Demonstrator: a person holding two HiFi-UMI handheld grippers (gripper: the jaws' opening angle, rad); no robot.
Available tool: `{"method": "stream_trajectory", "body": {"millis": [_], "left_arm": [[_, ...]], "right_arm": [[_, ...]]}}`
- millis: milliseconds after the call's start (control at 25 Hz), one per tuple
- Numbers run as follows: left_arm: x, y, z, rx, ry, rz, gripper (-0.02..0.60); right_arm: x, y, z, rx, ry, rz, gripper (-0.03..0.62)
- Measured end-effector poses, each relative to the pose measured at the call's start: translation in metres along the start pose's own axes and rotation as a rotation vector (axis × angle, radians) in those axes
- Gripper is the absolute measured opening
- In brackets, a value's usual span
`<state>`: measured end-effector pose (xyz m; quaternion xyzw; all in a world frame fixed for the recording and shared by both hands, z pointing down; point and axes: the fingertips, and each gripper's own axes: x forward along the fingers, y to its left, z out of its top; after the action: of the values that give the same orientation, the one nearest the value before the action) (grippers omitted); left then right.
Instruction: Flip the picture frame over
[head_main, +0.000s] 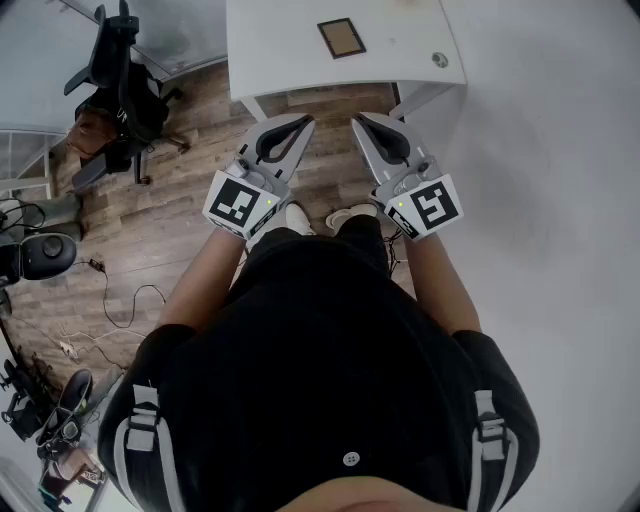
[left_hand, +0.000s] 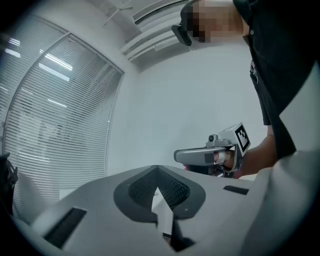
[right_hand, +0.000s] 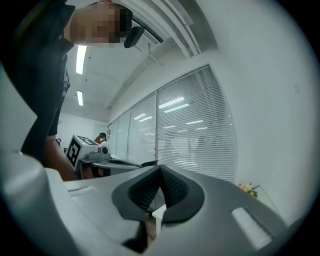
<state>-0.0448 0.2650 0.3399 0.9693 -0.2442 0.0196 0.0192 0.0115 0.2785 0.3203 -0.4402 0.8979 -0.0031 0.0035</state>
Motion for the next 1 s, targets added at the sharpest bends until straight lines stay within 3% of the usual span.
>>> {"method": "stream_trajectory", "body": {"millis": [1000], "left_arm": [[-0.012, -0.002, 0.004, -0.005, -0.033, 0.042, 0.003]], "right_arm": [[0.003, 0.007, -0.019, 0.052, 0.053, 0.016, 0.011]]}}
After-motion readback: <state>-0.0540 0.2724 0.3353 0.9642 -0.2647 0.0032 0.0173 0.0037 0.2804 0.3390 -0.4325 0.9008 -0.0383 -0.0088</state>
